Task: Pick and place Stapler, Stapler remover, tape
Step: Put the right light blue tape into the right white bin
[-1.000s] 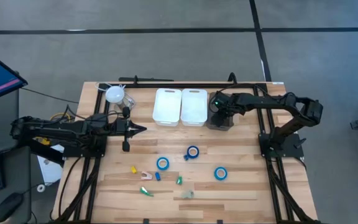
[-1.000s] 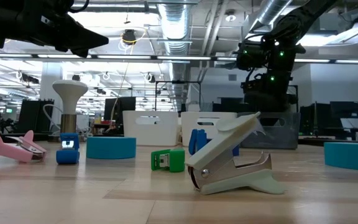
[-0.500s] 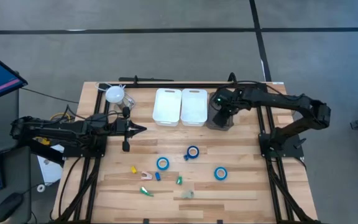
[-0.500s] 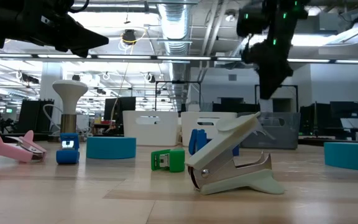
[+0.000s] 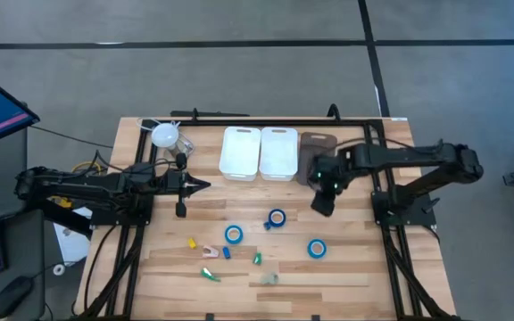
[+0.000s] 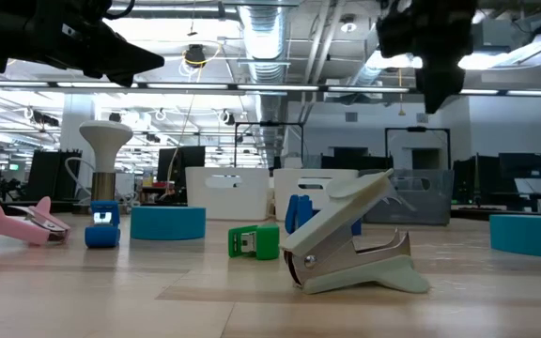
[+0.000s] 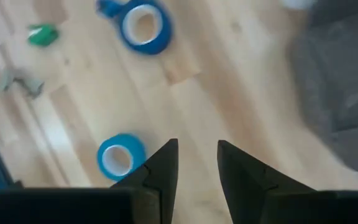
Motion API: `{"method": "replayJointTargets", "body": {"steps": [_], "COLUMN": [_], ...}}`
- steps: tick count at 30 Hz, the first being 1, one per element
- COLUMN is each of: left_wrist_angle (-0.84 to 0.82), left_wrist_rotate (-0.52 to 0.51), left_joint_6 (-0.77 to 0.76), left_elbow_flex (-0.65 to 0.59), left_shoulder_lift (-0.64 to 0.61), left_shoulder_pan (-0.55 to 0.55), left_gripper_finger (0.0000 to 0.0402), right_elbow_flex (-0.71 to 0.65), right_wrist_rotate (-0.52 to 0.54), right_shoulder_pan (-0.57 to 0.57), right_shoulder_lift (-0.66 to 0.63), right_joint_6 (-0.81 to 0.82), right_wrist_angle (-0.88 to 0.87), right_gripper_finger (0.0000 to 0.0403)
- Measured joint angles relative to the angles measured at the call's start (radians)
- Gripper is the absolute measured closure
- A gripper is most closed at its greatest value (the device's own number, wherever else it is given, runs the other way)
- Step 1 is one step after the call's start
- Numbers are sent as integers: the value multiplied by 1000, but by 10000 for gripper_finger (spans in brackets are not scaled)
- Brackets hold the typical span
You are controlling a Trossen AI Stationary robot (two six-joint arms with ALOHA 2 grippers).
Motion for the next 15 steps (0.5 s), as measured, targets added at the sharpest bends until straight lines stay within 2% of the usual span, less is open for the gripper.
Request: {"method": "replayJointTargets", "body": {"steps": [8, 15], "left_wrist_angle": [0, 0], "left_wrist_rotate": [0, 0], "left_joint_6": [0, 0], "left_elbow_flex": [0, 0], "left_shoulder_lift": [0, 0], "left_shoulder_pan": [0, 0], "left_gripper_finger": [399, 399], "right_elbow_flex": [0, 0], "right_wrist_rotate": [0, 1], "right_shoulder_pan": [204, 341], "right_shoulder_lift": [62, 182], "right_joint_6": [138, 257], "right_wrist_angle": [7, 11], "right_gripper_finger": [299, 299]}}
